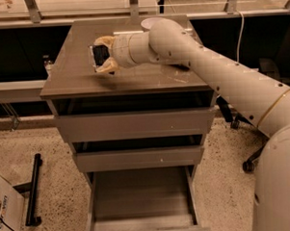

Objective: Pick rxbar blueberry from bottom drawer and place on counter

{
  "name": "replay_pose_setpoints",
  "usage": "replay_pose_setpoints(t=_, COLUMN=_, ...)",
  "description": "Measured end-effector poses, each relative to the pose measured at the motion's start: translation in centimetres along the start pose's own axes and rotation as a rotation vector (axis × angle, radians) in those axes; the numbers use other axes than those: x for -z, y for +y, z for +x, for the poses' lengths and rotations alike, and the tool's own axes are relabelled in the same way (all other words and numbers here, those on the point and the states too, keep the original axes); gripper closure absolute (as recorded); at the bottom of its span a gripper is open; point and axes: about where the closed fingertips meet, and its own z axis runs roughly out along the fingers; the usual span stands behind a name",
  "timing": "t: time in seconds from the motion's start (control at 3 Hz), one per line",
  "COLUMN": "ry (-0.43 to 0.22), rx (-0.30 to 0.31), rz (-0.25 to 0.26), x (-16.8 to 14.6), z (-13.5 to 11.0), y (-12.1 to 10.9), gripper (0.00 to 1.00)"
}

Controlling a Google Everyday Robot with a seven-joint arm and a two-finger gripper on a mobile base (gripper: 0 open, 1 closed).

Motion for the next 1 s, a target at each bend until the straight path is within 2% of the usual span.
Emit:
replay_pose_setpoints(t=0.33, ry=0.014, rx=-0.021, rz=-0.007, x=-0.06, z=0.76, y=0.26, gripper=0.12)
replay_pose_setpoints(t=0.67, ry=0.009, rx=-0.019, rz=-0.009, x=-0.28, z=0.55, y=0.38, gripper=0.00)
replay_pose_setpoints(t=1.0, ry=0.009, rx=-0.019, rz=-0.009, x=-0.28, z=0.54, y=0.38, gripper=0.00)
